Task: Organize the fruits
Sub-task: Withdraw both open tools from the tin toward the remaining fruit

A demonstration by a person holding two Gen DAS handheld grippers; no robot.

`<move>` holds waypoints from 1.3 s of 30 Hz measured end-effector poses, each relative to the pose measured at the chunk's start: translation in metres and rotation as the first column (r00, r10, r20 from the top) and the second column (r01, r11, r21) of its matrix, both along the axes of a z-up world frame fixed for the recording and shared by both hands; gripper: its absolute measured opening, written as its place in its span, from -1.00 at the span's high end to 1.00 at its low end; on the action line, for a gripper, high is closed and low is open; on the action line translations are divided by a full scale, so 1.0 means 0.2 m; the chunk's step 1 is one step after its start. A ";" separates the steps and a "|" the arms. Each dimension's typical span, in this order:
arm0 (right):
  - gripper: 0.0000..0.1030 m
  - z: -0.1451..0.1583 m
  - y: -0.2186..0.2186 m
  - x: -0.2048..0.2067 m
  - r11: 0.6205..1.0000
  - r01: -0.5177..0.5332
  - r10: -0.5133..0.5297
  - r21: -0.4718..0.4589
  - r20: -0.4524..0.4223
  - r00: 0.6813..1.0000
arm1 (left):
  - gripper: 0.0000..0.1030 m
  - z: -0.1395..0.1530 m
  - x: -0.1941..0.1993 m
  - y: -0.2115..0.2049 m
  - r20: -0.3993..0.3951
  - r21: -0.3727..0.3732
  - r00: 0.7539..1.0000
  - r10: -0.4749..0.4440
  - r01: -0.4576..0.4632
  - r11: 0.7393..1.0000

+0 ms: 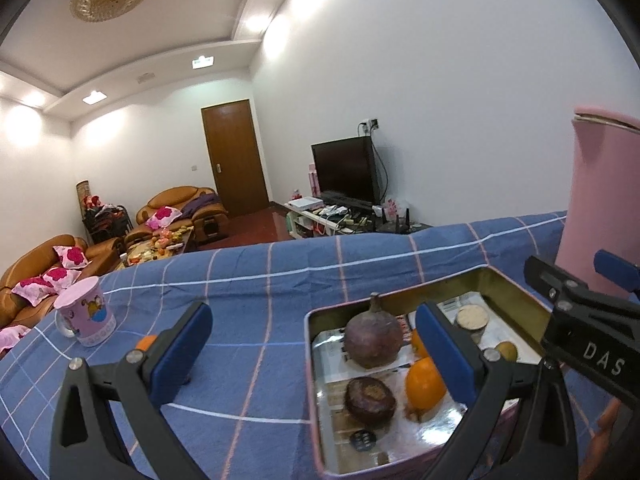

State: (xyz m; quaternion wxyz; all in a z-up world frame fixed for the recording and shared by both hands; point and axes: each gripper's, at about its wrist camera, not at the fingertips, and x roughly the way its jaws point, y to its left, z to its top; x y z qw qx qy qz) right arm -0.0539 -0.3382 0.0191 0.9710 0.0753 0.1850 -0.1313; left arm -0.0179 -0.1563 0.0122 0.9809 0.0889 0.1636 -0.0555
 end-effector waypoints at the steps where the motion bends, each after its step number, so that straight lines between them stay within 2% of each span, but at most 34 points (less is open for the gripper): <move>1: -0.79 0.00 0.01 0.00 1.000 0.000 0.000 0.000 -0.002 1.000 | -1.00 0.00 0.00 0.02 -0.002 0.002 1.000 0.004 -0.004 1.000; 13: -0.79 0.02 0.15 -0.05 0.999 0.035 -0.034 -0.036 0.039 0.999 | -1.00 -0.01 0.00 0.15 -0.020 -0.023 1.000 0.001 -0.002 1.000; 23: -0.79 0.00 0.33 -0.01 1.000 -0.026 0.026 0.008 0.014 1.000 | -1.00 -0.02 0.04 0.33 -0.036 0.024 0.998 0.049 -0.048 0.999; 35: -0.79 -0.01 0.69 0.09 0.989 -0.149 0.149 -0.008 -0.002 0.989 | -1.00 -0.07 0.24 0.74 -0.160 -0.020 0.973 0.165 -0.170 0.985; 39: -0.79 -0.02 0.78 0.14 0.984 -0.176 0.176 -0.001 -0.016 0.984 | -1.00 -0.11 0.33 0.86 -0.258 -0.034 0.952 0.164 -0.179 0.983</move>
